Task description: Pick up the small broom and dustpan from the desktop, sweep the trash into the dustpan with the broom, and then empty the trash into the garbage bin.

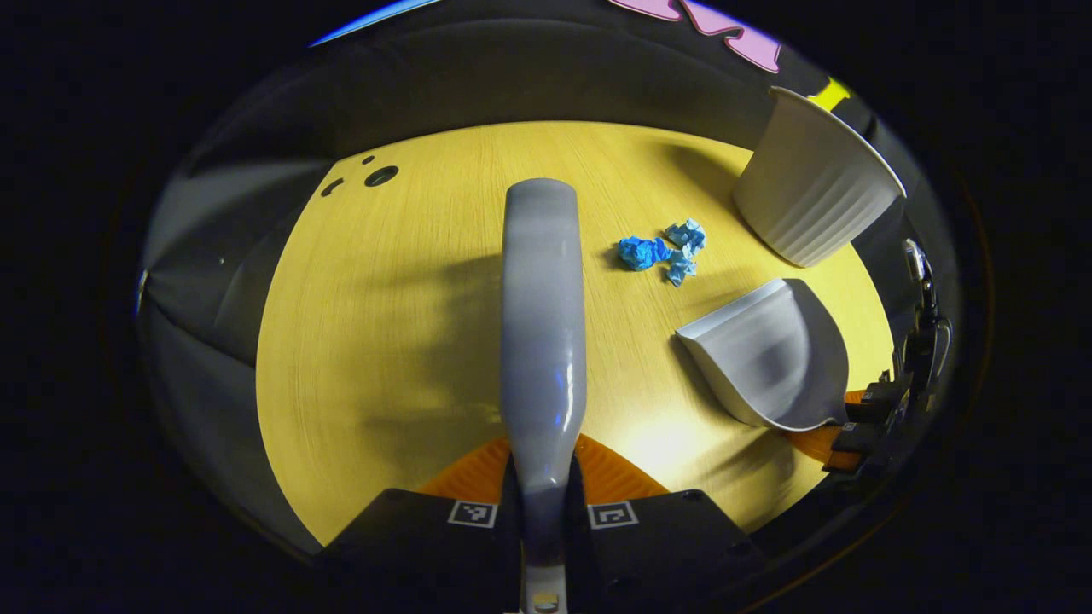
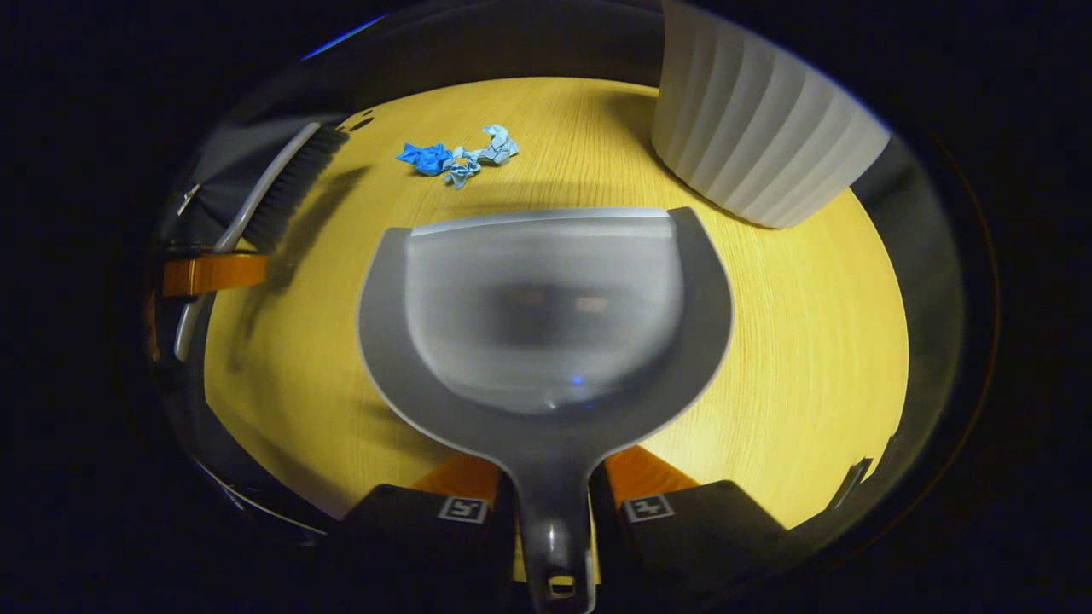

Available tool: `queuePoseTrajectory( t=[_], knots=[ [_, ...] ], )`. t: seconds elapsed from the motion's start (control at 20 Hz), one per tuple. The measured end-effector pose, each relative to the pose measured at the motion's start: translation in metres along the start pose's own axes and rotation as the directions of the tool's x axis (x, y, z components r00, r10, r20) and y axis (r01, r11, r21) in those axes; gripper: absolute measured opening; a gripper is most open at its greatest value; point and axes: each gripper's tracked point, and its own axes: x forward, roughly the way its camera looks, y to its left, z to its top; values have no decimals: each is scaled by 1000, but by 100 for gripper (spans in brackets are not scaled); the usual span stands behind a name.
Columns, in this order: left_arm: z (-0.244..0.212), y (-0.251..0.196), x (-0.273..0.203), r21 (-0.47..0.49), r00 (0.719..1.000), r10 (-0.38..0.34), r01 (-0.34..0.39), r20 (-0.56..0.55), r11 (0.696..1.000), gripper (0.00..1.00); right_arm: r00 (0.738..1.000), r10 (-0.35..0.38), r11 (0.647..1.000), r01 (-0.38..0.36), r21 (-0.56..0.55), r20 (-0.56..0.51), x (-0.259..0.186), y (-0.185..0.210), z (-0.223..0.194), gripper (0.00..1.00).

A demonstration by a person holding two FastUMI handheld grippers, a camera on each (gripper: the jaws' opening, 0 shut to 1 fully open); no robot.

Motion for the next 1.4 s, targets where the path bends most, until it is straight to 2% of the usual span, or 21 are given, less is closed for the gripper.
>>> queuePoseTrajectory(
  t=[0.05,0.1,0.15,0.25,0.3,0.35,0.5,0.7,0.75,0.8,0.85,1.0,1.05,1.1,1.2,1.25,1.3,1.4],
  knots=[
    [5,2,5,19,1000,6,-6,-8,1000,24,1000,16,1000,-16,-9,-8,-1,0,-1,47],
    [10,4,13,35,1000,15,-14,-27,999,24,999,35,999,-35,-21,-20,0,0,-1,31],
    [15,3,19,49,999,9,-7,-42,999,24,998,51,998,-52,-31,-34,-2,-1,-2,30],
    [27,2,31,84,998,4,1,-68,996,24,996,71,995,-74,-60,-59,-3,-8,-6,42],
    [35,3,36,117,997,10,-1,-75,993,24,995,76,994,-81,-78,-68,-5,-12,-9,33],
    [43,6,40,161,996,22,-8,-82,987,24,994,76,992,-84,-98,-77,-7,-18,-12,33],
    [68,16,58,324,991,85,-47,-103,945,24,993,73,987,-85,-139,-88,-14,-34,-18,33],
    [91,9,78,469,986,120,-51,-118,882,28,992,78,981,-94,-168,-96,-15,-40,-19,33],
    [97,3,80,506,986,114,-40,-117,862,24,992,80,981,-95,-172,-95,-14,-41,-18,33],
    [101,-2,83,544,986,111,-27,-122,838,28,992,81,980,-97,-175,-95,-13,-41,-18,33],
    [106,-8,85,587,987,107,-15,-123,810,25,992,83,979,-99,-179,-97,-12,-42,-18,33],
    [115,-31,87,676,989,72,34,-129,736,25,991,95,975,-111,-193,-92,-12,-43,-16,33],
    [112,-43,89,687,989,42,67,-141,724,29,991,99,974,-114,-198,-89,-11,-44,-15,33],
    [108,-53,89,690,987,17,99,-159,717,25,991,103,972,-119,-201,-89,-12,-44,-15,33],
    [101,-70,87,691,981,-13,146,-193,708,26,990,105,969,-122,-215,-89,-15,-45,-14,33],
    [97,-76,83,688,976,-36,177,-214,704,29,991,107,967,-124,-224,-86,-17,-46,-13,33],
    [87,-86,80,677,969,-61,213,-241,705,26,991,109,965,-125,-229,-81,-17,-47,-13,33],
    [67,-107,71,644,946,-117,294,-303,706,26,992,117,966,-126,-224,-51,-16,-48,-11,33]
  ],
)
